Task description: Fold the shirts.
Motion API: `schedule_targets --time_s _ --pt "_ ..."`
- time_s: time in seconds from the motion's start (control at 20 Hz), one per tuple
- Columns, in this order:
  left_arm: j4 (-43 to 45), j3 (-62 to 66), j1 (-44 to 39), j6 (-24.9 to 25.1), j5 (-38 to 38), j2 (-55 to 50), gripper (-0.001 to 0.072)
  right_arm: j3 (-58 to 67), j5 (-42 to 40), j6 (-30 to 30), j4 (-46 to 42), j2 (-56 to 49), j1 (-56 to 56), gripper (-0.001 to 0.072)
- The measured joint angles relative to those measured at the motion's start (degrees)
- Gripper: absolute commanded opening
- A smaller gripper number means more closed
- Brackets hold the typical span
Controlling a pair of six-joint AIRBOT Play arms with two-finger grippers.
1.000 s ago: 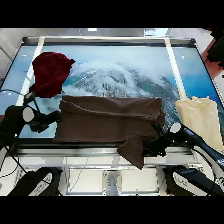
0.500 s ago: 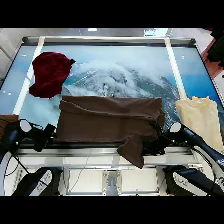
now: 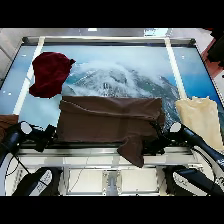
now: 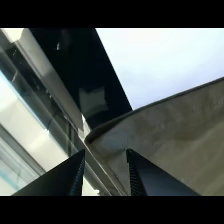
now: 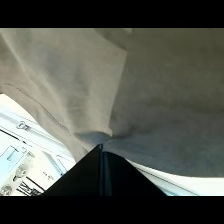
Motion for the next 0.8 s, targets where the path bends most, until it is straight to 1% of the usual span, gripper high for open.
schedule_targets --time_s 0.1,0.15,0.2,0.25,0.45,0.5,0.55,0.7,0.8 --pt "-0.13 -0.28 0.0 0.09 0.96 -0.11 0.03 0.0 -0.02 -0.02 0.24 0.0 0.0 0.0029" --pt "-0.13 -0.37 0.0 0.11 1.42 -0.13 0.0255 0.0 -0.02 -0.02 0.42 0.0 -0.02 0.0029" --pt "-0.17 -0.48 0.0 0.09 1.81 -0.22 0.0117 0.0 -0.02 -0.02 0.5 0.0 -0.02 0.0029" --pt "-0.35 -0.52 0.0 0.09 2.25 -0.35 0.0018 0.0 -0.02 -0.04 0.61 0.0 0.0 0.0029" --pt "-1.62 -0.57 0.0 0.39 4.35 -0.59 0.0016 0.09 -0.04 -1.44 0.98 0.04 0.0 0.0028" --pt "-2.6 -0.26 0.0 1.7 4.76 -0.63 0.0016 0.46 0.15 -2.23 1.16 0.04 0.0 0.0028" --pt "-3.91 0.37 0.0 3.69 5.31 -0.66 0.0016 1.2 0.83 -3.04 1.22 0.11 0.0 0.0027" --pt "-8.74 5.03 0.0 13.33 5.7 -0.33 0.0016 5.38 4.26 -4.57 -0.33 1.05 -0.48 0.0028" --pt "-10.25 9.66 0.0 18.78 5.35 0.26 0.0016 9.11 7.56 -4.94 -2.67 2.05 -1.7 0.0028"
